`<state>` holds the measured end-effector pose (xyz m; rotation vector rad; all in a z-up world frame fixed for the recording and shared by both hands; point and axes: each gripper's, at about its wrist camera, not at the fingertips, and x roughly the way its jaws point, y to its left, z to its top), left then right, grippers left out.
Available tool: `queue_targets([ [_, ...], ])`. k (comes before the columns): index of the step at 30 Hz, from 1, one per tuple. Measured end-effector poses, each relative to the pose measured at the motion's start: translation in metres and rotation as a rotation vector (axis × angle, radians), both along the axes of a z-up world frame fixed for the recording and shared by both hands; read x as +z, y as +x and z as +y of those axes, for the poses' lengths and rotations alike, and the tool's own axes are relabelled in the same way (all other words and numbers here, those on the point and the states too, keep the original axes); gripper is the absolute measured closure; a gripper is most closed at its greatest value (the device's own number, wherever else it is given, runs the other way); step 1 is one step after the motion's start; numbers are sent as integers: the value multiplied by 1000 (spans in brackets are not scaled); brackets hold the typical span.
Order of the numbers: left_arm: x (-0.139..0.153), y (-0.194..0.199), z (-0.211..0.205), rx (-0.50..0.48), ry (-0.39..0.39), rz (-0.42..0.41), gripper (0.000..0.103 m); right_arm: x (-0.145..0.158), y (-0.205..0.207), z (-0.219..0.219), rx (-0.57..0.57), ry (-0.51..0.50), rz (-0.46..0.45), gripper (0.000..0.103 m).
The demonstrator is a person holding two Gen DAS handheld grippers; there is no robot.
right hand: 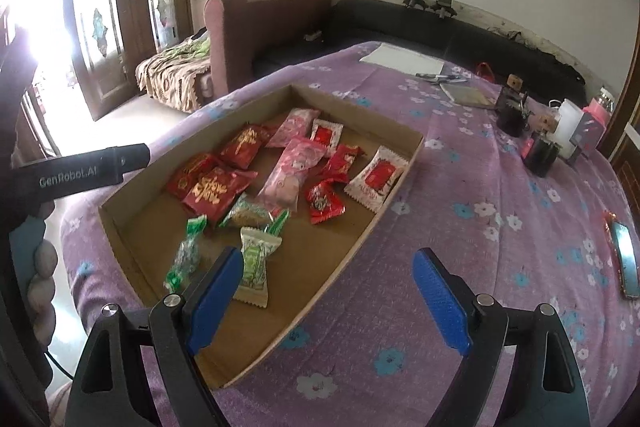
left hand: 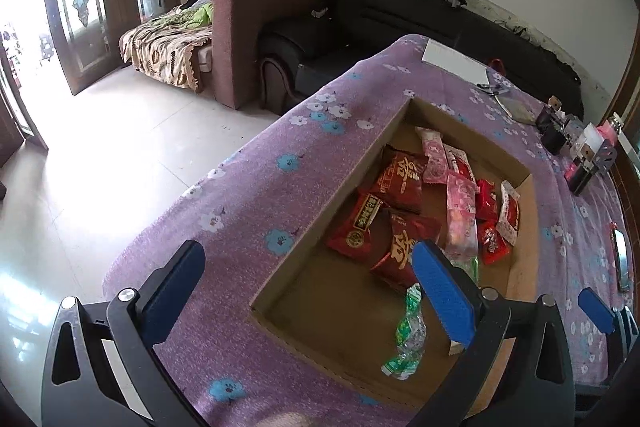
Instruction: Organize snacks
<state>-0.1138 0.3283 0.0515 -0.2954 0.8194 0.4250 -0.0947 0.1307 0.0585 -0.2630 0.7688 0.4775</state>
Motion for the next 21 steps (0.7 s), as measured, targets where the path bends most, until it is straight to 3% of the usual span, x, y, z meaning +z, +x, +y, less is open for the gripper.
queue_targets([
  [21, 20, -18, -65, -42, 73, 12, 0, 13, -33, -45, 19, 70, -36, 15],
])
